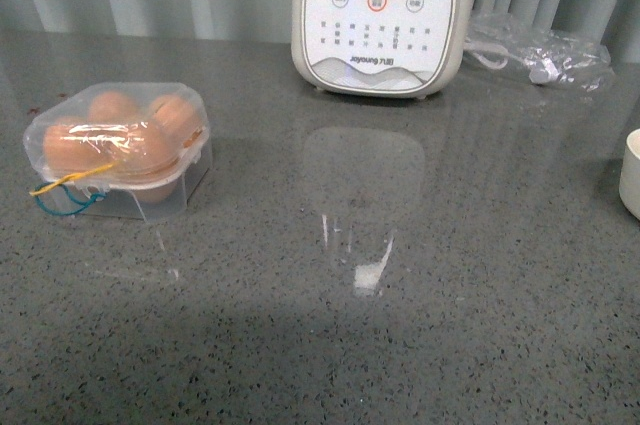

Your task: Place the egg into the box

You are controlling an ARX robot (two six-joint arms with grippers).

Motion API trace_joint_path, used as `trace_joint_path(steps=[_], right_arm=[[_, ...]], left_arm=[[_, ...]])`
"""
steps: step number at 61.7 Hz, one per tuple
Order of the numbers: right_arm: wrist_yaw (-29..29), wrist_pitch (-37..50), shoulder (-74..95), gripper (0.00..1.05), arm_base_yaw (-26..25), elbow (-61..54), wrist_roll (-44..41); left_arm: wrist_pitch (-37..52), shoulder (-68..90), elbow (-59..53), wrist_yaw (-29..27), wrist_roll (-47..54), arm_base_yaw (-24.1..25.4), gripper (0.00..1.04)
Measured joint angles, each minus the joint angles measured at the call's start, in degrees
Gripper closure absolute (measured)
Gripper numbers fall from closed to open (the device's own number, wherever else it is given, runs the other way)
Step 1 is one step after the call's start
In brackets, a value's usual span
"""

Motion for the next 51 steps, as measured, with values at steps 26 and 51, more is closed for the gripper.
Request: trace_joint_path(steps=[26,51], right_arm=[[0.0,0.0,0.0,0.07,0.0,0.0,0.0],[0.0,0.0,0.0,0.07,0.0,0.0,0.0]], left_arm=[[0.0,0.0,0.0,0.0,0.0,0.0,0.07],[0.0,0.0,0.0,0.0,0.0,0.0,0.07]])
